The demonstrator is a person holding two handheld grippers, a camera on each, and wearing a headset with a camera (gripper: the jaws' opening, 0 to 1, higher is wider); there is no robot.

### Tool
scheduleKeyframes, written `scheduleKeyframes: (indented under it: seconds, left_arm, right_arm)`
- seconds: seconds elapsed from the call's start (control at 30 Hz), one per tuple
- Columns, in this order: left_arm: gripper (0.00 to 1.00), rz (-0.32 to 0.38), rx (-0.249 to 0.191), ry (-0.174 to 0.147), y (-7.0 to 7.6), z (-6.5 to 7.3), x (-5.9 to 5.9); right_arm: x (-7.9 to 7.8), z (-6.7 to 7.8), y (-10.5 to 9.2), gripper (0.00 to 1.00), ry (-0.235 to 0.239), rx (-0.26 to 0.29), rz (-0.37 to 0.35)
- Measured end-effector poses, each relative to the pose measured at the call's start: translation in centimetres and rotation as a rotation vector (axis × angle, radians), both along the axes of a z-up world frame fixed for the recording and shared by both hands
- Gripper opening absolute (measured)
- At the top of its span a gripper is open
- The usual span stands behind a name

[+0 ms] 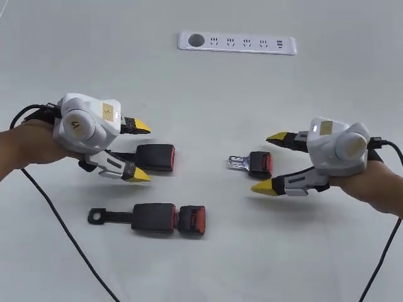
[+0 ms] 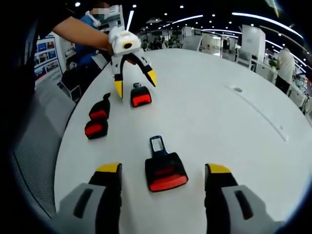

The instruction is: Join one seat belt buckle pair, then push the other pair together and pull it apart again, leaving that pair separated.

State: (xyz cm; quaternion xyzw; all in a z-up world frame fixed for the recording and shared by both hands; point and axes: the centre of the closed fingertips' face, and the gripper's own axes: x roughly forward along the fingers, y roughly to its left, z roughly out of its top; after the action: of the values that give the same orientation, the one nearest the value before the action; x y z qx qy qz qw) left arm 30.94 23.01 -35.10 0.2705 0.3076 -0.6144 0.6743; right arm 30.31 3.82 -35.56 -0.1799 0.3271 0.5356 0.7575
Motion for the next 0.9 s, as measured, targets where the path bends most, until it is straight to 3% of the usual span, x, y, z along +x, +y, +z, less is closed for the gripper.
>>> scheduleKeyframes:
  seconds: [0.23,0.37,0.43,0.47,0.6,0.67,0.9]
  left_arm:
    - [0.54,-0.018,0.005,0.012,0.0,-0.7,0.2]
    - [0.44,-0.037,0.011,0.004,0.2,-0.9,0.1]
    - [0.44,-0.057,0.041,-0.002,0.5,-1.6,-0.1]
    - [0.44,-0.059,0.002,0.01,-0.1,-1.2,-0.2]
    - [0.4,-0.053,0.01,0.006,-0.1,-1.2,-0.2]
    - [0.35,-0.056,0.006,0.008,-0.1,-1.1,-0.2]
    - [0.34,-0.078,0.007,0.005,0.0,-1.2,-0.1]
  right_arm:
    - [-0.5,-0.4,-0.1,0.61,0.023,-0.035,0.054]
    - [-0.6,-0.5,-0.1,0.55,0.025,-0.046,0.073]
    - [-0.7,-0.7,-0.3,0.53,0.027,-0.058,0.078]
    - [-0.9,-0.9,-0.3,0.51,0.031,-0.062,0.083]
    - [-0.7,-1.1,-0.2,0.45,0.018,-0.062,0.095]
    - [-0.3,-1.2,-0.3,0.37,0.004,-0.069,0.102]
    - [-0.6,-1.4,-0.1,0.35,-0.006,-0.074,0.144]
